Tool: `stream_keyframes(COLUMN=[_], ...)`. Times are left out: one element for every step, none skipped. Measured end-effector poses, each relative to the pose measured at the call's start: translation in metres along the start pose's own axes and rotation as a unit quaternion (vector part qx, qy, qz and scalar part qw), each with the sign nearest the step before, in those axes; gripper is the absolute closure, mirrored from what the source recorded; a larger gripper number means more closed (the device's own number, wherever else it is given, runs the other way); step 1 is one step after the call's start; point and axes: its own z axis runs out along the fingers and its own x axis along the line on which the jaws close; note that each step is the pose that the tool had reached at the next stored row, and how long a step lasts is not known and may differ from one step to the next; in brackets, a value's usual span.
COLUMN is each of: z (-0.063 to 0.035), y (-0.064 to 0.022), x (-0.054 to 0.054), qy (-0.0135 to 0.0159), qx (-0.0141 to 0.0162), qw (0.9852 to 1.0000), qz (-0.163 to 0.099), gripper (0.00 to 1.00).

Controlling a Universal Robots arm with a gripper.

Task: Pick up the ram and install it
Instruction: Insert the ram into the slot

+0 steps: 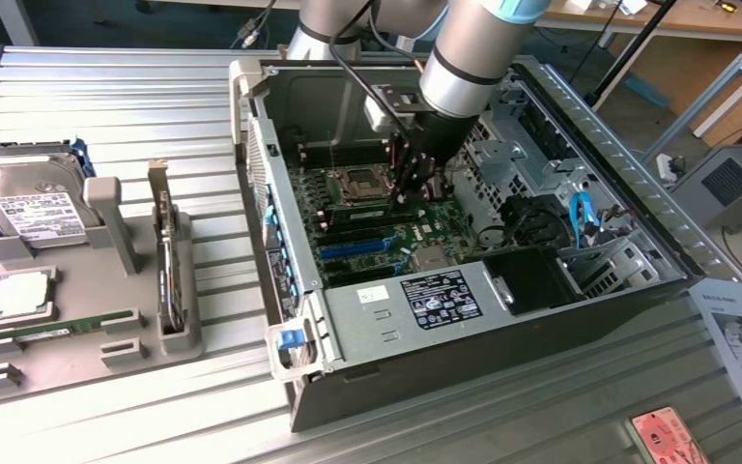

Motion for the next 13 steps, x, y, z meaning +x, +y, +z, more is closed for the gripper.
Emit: stream_keyframes(z=[0.0001, 0.0001, 0.0001, 0.0001, 0.0001, 0.0003, 0.0002, 0.0003, 0.0003, 0.0003, 0.0003, 0.0002, 0.0003], y=[0.0003, 0.0006, 0.0013, 0.0015, 0.0015, 0.0016, 0.0015, 0.0015, 0.0014, 0.0014, 0.0014, 0.0014, 0.0014], x=[0.0, 0.0, 0.0, 0.0, 0.0, 0.0, 0.0, 0.0, 0.0, 0.0, 0.0, 0.0, 0.0], qy=[-0.0001, 0.0, -0.0001, 0.0, 0.0, 0.0, 0.0, 0.0, 0.0, 0.0, 0.0, 0.0, 0.0], qx=[0.0001, 0.0, 0.0, 0.0001, 0.0001, 0.0001, 0.0001, 0.0001, 0.0001, 0.0001, 0.0001, 0.0001, 0.0], qw=[1.0, 1.0, 1.0, 1.0, 1.0, 1.0, 1.0, 1.0, 1.0, 1.0, 1.0, 1.0, 1.0], qz=[0.0, 0.0, 0.0, 0.0, 0.0, 0.0, 0.0, 0.0, 0.0, 0.0, 0.0, 0.0, 0.0], gripper=[0.88, 0.88, 0.88, 0.88, 0.88, 0.88, 0.88, 0.88, 0.88, 0.88, 0.88, 0.88, 0.88])
